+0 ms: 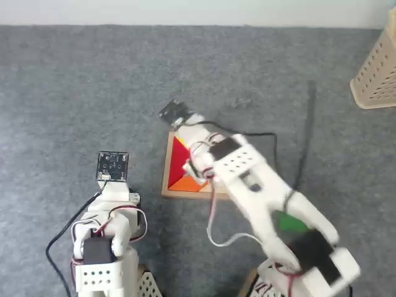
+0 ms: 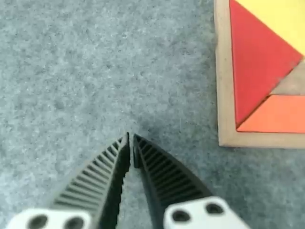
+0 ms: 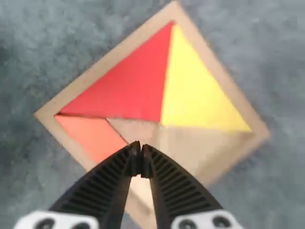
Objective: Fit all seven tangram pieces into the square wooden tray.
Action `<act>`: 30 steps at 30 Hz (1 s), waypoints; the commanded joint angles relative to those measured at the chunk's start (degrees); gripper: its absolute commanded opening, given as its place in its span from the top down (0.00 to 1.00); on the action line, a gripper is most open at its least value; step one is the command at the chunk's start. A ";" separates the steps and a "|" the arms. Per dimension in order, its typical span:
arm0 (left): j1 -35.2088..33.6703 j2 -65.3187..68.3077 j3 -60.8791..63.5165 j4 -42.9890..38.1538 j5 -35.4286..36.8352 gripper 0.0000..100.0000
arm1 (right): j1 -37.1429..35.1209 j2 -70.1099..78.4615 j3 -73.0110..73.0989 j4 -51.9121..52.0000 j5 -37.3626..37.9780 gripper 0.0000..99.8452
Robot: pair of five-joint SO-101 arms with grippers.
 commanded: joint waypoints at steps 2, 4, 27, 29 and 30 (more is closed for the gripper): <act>-0.09 -0.97 -0.66 0.26 0.53 0.99 | 9.36 -15.52 -1.85 11.65 -0.53 0.99; -0.09 -0.97 -0.66 0.26 0.53 0.99 | 15.34 -18.51 -1.67 14.73 -0.62 0.99; -0.09 -0.97 -0.66 0.26 0.53 0.99 | 35.56 -7.69 15.56 20.53 13.45 0.86; -0.09 -0.97 -0.66 0.26 0.53 0.99 | 33.98 -7.69 17.76 20.44 11.34 0.84; -0.09 -0.97 -0.66 0.26 0.53 0.99 | 33.54 -7.69 18.37 20.35 10.20 0.82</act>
